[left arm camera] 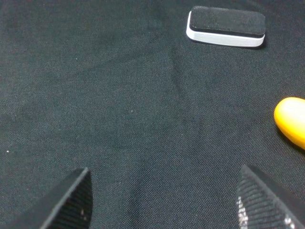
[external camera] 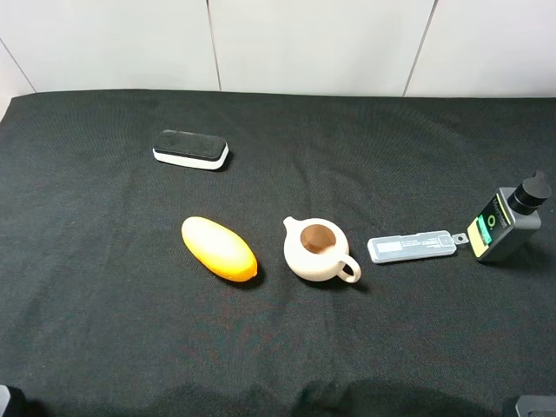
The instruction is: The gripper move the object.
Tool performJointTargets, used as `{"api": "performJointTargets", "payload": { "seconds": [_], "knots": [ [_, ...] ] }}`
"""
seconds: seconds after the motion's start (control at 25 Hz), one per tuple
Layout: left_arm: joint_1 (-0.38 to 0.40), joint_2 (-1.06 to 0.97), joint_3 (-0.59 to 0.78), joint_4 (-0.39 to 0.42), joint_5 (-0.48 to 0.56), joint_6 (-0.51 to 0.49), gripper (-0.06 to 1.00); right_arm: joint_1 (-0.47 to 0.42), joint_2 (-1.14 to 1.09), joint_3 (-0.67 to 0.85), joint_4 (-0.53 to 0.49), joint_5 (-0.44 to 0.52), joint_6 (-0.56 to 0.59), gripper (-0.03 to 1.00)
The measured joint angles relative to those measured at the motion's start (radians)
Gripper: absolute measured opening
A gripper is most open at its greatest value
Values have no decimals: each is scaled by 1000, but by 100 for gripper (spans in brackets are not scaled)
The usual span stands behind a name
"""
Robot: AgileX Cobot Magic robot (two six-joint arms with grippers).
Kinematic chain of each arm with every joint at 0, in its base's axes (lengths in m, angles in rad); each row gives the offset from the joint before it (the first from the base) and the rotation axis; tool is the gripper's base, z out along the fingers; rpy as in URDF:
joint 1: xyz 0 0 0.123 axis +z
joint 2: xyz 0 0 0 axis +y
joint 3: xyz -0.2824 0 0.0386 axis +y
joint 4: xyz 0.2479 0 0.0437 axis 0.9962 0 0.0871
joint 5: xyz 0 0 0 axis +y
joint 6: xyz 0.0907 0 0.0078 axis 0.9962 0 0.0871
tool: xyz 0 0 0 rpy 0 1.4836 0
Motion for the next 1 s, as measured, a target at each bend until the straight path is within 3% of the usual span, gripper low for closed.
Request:
{"api": "performJointTargets", "payload": {
  "seconds": [1.0],
  "knots": [
    [0,0,0,0,0,0,68,0,0,1,-12,-1,-70,69]
  ]
}}
